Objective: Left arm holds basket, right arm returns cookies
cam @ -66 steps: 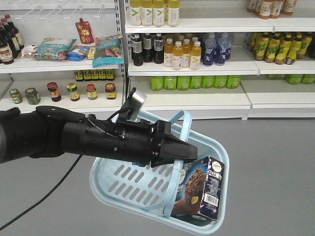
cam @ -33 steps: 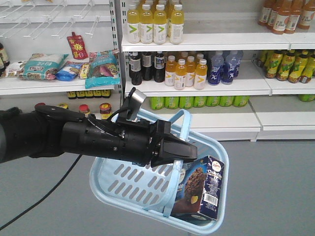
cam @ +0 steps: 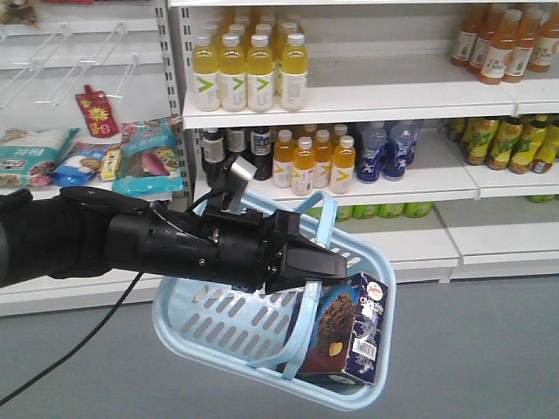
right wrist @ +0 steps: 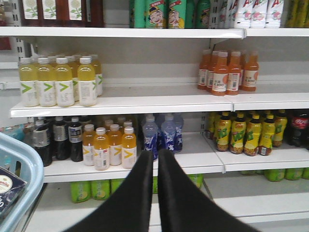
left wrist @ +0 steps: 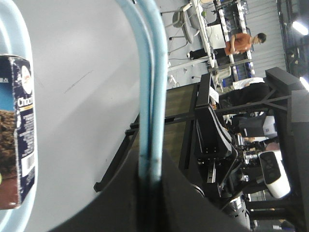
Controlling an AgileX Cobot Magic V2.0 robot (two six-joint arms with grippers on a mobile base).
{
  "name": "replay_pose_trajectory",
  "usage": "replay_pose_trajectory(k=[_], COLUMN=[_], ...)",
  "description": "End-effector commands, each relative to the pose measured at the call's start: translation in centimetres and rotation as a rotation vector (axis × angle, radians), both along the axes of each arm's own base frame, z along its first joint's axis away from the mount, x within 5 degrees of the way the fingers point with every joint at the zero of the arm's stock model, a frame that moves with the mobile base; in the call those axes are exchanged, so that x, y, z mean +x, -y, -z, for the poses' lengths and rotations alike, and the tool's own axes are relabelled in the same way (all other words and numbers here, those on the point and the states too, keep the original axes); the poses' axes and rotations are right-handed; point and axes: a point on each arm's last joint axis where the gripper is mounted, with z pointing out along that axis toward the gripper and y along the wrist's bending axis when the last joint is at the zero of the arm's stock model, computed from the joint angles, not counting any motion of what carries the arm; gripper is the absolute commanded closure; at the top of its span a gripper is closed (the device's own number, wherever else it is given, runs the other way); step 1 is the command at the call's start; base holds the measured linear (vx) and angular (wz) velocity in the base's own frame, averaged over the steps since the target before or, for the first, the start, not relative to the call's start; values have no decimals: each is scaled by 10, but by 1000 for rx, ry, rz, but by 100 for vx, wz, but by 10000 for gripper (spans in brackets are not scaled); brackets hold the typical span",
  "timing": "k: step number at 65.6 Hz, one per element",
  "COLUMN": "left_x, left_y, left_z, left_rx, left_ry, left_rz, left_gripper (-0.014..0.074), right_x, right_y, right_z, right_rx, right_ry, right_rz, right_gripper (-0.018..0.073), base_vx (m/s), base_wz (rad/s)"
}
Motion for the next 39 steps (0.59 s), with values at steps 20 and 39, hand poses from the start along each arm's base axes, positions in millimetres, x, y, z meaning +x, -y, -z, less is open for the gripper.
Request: replay_pose_trajectory(k=[20, 39], left_x=[-6, -6], left_y=[0, 0], left_z=[-37, -37], left_rx=[-160, -160], left_ry=[26, 26], left_rz=[-1, -1], left_gripper=[599, 599], right_x=[0, 0], right_y=[0, 0], right_z=[-2, -2], right_rx=[-16, -16], right_ry=[66, 66], right_rz=[2, 2], right_gripper=[565, 565], base_vx=[25, 21], base_wz=[-64, -84])
